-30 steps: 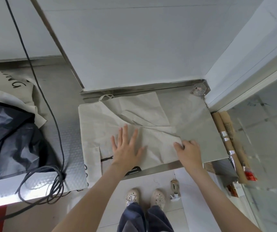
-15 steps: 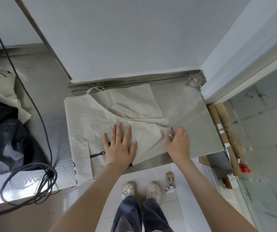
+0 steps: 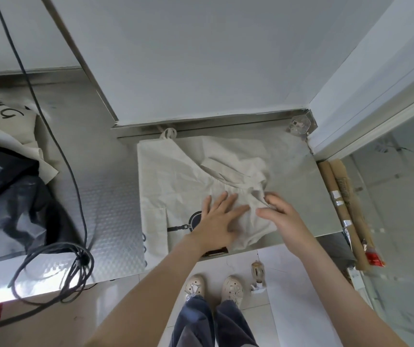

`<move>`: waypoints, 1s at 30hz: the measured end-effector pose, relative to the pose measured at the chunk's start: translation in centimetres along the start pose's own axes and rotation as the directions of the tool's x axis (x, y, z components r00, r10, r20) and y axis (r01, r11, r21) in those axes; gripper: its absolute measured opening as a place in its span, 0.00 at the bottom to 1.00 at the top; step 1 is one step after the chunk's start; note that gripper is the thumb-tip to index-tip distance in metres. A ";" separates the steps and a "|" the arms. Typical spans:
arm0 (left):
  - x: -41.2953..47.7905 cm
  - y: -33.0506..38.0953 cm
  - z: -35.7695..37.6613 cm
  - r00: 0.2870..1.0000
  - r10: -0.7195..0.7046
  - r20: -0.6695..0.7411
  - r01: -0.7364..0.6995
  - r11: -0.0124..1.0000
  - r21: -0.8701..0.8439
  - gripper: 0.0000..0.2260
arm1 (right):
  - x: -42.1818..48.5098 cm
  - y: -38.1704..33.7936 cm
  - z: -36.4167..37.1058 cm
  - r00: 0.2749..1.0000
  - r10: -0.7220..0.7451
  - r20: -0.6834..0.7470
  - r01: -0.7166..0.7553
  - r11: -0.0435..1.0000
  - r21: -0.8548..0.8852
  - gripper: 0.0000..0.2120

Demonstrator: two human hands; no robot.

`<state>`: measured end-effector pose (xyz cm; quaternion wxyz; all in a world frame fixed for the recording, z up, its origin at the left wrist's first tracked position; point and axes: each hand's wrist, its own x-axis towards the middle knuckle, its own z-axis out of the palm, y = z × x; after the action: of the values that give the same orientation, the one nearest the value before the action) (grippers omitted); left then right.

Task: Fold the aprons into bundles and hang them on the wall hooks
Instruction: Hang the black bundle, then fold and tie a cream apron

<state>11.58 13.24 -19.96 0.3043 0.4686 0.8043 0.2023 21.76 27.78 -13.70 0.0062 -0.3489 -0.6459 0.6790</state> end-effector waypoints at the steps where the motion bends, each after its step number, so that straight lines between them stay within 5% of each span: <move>1: 0.4 0.7 -0.7 0.999 -0.027 0.034 0.033 0.976 -0.214 0.21 | -0.1 -0.1 0.5 0.999 -0.032 0.035 0.033 0.999 -0.012 0.07; 2: 0.5 1.6 -1.6 0.996 -0.072 0.043 0.084 0.880 -0.468 0.16 | 0.0 -0.3 0.9 0.996 -0.061 0.064 0.062 0.998 -0.021 0.09; 4: 0.3 3.1 -3.7 0.972 -0.221 0.076 0.179 0.496 -0.850 0.13 | 0.1 -0.8 1.8 0.985 -0.124 0.122 0.129 0.991 -0.039 0.10; 5: 0.1 3.5 -4.6 0.952 -0.291 0.093 0.195 0.347 -0.917 0.16 | 0.1 -1.0 2.2 0.976 -0.154 0.152 0.164 0.985 -0.052 0.08; 7: -0.4 3.5 -6.1 0.923 -0.358 0.141 0.239 0.249 -0.938 0.25 | 0.1 -1.3 3.1 0.956 -0.196 0.221 0.222 0.969 -0.103 0.08; 11: -2.0 2.8 -8.4 0.921 -0.331 0.207 0.298 0.252 -0.921 0.22 | 0.2 -1.2 4.5 0.894 -0.197 0.402 0.276 0.949 -0.150 0.11; 14: -2.8 0.8 -8.0 0.863 -0.493 0.115 0.325 0.365 -0.873 0.18 | 0.0 -0.8 5.2 0.859 -0.122 0.496 0.271 0.932 -0.240 0.12; 20: -5.7 -3.6 -6.3 0.641 -0.767 -0.031 0.532 0.473 -0.702 0.11 | 0.9 0.5 6.5 0.941 -0.191 0.278 0.294 0.869 -0.398 0.20; 23: -7.0 -5.4 -5.8 0.606 -0.795 -0.033 0.634 0.508 -0.583 0.01 | 1.9 1.3 7.5 0.947 -0.124 0.298 0.285 0.753 -0.594 0.33; 30: -6.7 -6.8 -6.8 0.567 -0.821 -0.066 0.627 0.482 -0.611 0.22 | 2.9 3.4 10.5 0.880 0.006 0.475 0.437 0.378 -0.816 0.33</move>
<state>5.23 3.83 -17.11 0.3274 -0.0700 0.8781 0.3418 16.00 19.34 -18.83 -0.2252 -0.0584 -0.9352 0.2672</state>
